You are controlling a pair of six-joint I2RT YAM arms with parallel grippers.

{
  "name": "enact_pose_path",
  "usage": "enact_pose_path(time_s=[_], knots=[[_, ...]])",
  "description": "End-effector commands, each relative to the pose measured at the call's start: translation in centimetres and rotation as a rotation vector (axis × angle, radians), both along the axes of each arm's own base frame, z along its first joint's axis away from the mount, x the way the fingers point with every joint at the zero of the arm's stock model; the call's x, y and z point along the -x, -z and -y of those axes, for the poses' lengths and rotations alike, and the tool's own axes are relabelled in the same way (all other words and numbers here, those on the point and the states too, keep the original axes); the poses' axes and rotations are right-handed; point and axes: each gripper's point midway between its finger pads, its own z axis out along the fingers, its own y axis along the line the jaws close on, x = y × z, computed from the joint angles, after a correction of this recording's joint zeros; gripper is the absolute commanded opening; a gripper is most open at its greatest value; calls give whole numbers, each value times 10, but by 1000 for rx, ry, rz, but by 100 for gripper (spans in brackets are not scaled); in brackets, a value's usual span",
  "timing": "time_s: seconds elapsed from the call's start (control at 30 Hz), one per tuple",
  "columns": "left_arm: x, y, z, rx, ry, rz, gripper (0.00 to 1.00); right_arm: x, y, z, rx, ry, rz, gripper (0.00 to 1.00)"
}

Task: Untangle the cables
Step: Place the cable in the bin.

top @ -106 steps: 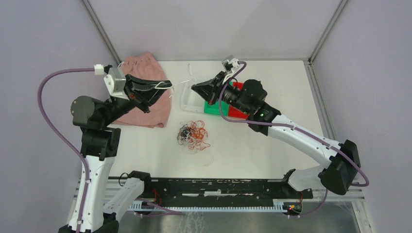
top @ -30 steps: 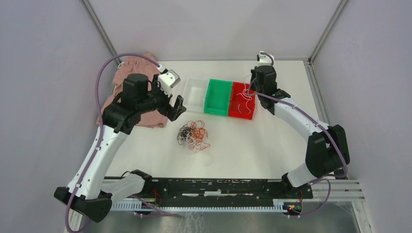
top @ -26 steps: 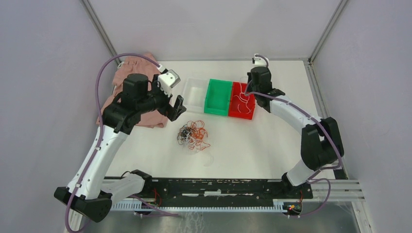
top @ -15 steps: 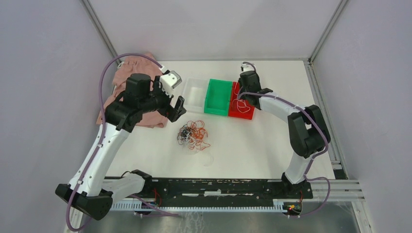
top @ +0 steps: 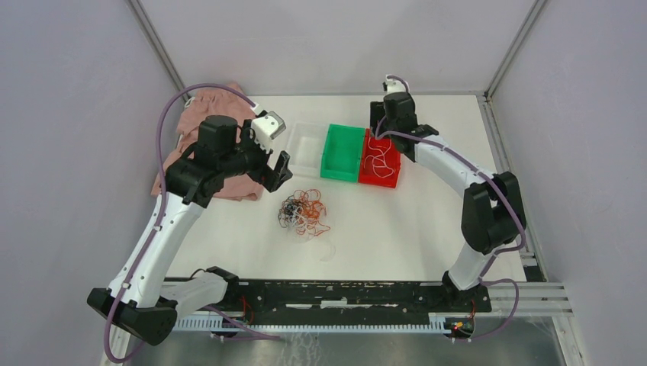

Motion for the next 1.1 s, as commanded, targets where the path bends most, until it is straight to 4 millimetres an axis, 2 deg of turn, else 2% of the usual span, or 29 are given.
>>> enact_pose_path(time_s=[0.0,0.13,0.37,0.47,0.6,0.83,0.93,1.07], knots=[[-3,-23,1,23,3,68,99,-30,-20,3,-4,21,56,71],[-2,-22,0,18,4,73,99,-48,-2,-1,1,-8,4,71],[-4,-24,-1,8,8,91,99,-41,26,-11,-38,-68,-48,60],[-5,-25,0,15,6,92,99,-36,39,-14,-44,-83,-76,50],[-4,-24,-2,10,5,99,99,-32,45,-16,-65,-79,-93,34],[-4,-28,-2,16,3,114,99,-24,57,-14,-80,-64,-122,17],[-3,-27,-2,15,4,115,99,-23,53,-16,-94,-72,-108,19],[-3,-28,-2,13,10,119,99,-27,15,-20,-124,-91,-50,24]])
